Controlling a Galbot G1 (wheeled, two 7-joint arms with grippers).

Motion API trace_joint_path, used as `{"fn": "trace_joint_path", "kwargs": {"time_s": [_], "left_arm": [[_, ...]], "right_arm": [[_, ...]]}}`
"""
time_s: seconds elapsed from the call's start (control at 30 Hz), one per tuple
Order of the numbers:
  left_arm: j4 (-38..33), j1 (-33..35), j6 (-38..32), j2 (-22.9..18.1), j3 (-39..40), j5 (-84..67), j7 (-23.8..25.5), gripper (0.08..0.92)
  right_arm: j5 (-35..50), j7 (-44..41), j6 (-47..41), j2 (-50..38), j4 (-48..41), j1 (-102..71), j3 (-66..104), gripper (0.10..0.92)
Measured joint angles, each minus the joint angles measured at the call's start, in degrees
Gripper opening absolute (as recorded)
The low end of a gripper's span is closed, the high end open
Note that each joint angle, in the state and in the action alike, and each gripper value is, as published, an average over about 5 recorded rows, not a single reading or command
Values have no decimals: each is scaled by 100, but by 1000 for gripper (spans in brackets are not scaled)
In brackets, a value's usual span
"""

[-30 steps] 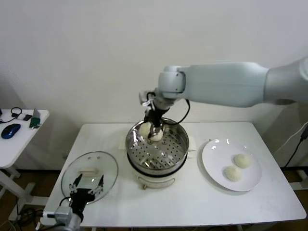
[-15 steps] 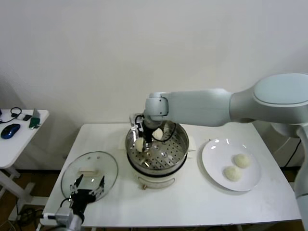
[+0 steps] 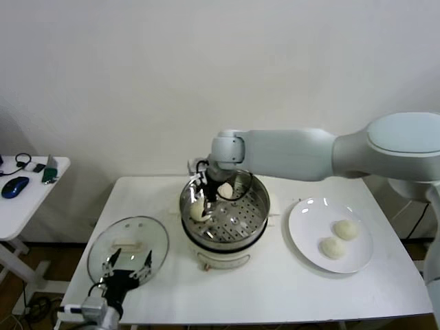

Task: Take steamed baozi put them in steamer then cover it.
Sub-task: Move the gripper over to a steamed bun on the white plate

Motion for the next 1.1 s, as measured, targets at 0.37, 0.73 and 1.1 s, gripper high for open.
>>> {"fn": "trace_joint_path", "kwargs": {"time_s": [0.37,0.73,1.1], "left_arm": [[-25,17,-23,-46,21,23,-6,823],[-23,60,-66,-97,-5,50,-20,823],[-48,146,-78,-165,-45,122,-36,823]], "right_arm": [[-311,-827,569,-1715,718,1265,-1120,823],[-1357,-896,679,-3550,1147,980,-1652,823],[-2343,-730,689,-4185,656,-778,-445,823]]}}
